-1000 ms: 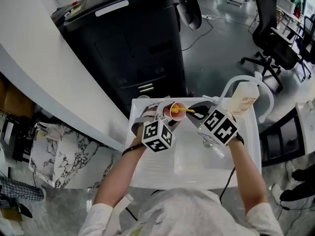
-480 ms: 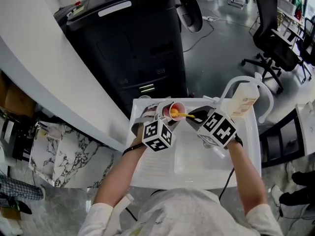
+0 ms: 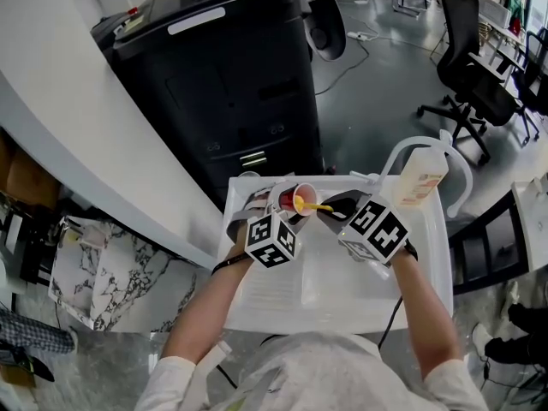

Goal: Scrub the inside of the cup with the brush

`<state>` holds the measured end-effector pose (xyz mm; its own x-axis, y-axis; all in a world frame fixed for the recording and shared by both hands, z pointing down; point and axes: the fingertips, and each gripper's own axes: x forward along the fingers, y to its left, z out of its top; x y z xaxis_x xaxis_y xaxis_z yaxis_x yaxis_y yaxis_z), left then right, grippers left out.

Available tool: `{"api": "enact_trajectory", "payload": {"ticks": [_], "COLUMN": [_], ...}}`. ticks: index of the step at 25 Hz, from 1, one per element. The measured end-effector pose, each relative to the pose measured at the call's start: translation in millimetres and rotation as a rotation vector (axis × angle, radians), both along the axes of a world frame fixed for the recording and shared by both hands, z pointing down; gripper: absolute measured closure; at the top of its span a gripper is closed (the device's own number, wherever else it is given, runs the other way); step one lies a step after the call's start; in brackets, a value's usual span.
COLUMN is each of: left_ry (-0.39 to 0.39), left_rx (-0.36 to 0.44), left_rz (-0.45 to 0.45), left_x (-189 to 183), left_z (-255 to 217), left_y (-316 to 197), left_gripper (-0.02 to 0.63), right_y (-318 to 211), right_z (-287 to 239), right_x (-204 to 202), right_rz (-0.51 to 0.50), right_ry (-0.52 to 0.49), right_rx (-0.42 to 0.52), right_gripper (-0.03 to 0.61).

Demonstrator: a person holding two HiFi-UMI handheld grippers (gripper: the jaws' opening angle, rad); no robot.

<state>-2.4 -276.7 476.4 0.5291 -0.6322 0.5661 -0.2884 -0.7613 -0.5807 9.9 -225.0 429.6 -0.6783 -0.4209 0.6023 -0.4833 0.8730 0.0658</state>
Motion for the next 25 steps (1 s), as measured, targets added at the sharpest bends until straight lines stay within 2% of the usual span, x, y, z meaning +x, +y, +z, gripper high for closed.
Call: {"api": "enact_trajectory", "payload": {"ticks": [20,25], "left_ry": [0.028,0.026], "left_rx": [-0.005,0.005], "left_rz": [0.029,0.030], "left_x": [4,5], "left_z": [0,-1], "left_y": [1,0], "left_gripper": [0.328,0.328], "right_y": [-19,-21], "right_z": [-9,-3], "right_x": [21,26], "right_rz": [0.054,0.069], "right_ry": [-0.052,-0.035], "right_rx": [-0.033,-0.039], "right_gripper": [0.543,0.545]}}
